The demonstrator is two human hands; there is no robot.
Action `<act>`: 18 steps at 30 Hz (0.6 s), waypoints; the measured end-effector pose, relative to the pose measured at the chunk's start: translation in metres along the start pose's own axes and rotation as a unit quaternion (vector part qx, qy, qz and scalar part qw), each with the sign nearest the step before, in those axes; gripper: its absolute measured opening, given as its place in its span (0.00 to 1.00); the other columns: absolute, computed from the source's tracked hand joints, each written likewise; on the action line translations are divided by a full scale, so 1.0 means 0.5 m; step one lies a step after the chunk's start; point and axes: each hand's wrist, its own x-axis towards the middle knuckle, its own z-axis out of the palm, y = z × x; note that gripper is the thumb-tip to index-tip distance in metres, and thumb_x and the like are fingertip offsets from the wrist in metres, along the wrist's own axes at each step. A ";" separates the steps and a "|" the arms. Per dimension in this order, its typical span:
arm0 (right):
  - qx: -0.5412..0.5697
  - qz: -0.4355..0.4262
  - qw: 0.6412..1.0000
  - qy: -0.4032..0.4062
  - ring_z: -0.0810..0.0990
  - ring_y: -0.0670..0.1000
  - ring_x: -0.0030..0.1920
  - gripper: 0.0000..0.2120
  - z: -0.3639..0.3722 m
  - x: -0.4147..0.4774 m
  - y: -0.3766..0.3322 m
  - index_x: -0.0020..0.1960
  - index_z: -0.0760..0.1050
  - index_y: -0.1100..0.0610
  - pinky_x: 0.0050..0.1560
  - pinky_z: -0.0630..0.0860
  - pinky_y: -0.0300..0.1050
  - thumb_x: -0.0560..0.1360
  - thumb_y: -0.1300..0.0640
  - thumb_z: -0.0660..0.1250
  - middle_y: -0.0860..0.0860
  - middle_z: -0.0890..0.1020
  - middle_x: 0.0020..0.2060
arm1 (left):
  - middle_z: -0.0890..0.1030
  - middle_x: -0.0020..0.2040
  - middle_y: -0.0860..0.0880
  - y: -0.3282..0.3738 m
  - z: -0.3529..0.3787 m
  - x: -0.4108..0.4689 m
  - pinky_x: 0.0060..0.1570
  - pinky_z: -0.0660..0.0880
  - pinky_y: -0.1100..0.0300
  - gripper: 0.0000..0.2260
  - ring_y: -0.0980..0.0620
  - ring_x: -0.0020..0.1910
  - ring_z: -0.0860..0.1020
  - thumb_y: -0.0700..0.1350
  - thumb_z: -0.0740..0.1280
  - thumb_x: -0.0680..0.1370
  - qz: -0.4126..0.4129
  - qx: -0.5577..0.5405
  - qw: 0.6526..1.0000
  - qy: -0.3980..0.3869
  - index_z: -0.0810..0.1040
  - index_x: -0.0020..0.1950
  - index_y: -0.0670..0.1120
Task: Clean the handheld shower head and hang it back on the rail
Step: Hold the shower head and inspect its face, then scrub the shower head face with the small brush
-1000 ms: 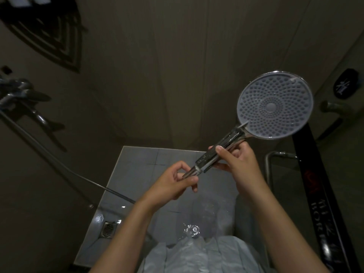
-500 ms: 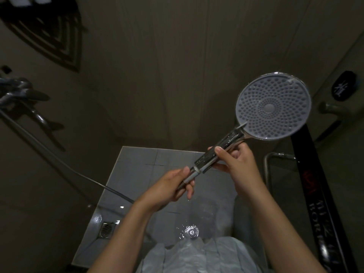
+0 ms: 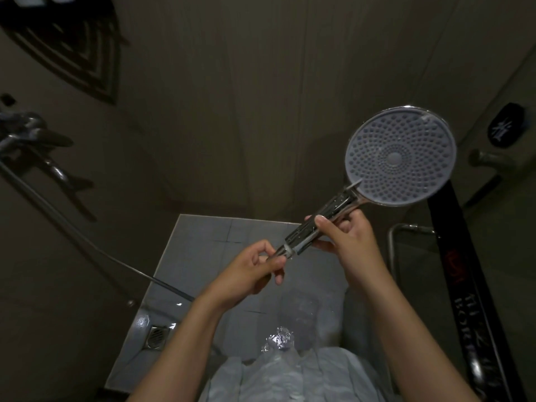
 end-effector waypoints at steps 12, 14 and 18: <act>0.015 -0.065 0.992 0.108 0.84 0.43 0.37 0.08 -0.055 0.030 -0.059 0.46 0.69 0.54 0.34 0.79 0.37 0.76 0.64 0.64 0.55 0.82 0.44 | 0.72 0.23 0.49 -0.050 -0.067 -0.035 0.18 0.53 0.69 0.22 0.58 0.17 0.60 0.56 0.51 0.80 -0.100 -0.004 0.987 0.126 0.73 0.37 0.43; 0.032 -0.071 0.990 0.119 0.84 0.43 0.37 0.07 -0.069 0.036 -0.072 0.46 0.69 0.53 0.32 0.78 0.36 0.76 0.64 0.64 0.55 0.81 0.44 | 0.71 0.23 0.49 -0.062 -0.085 -0.048 0.17 0.52 0.70 0.22 0.59 0.15 0.58 0.56 0.51 0.80 -0.106 -0.046 0.982 0.150 0.72 0.38 0.43; 0.033 -0.067 0.991 0.115 0.84 0.43 0.36 0.08 -0.066 0.033 -0.063 0.47 0.68 0.54 0.30 0.77 0.35 0.76 0.65 0.64 0.55 0.82 0.44 | 0.70 0.22 0.49 -0.046 -0.076 -0.047 0.17 0.51 0.70 0.21 0.59 0.14 0.56 0.54 0.51 0.81 -0.088 -0.062 0.984 0.140 0.71 0.39 0.41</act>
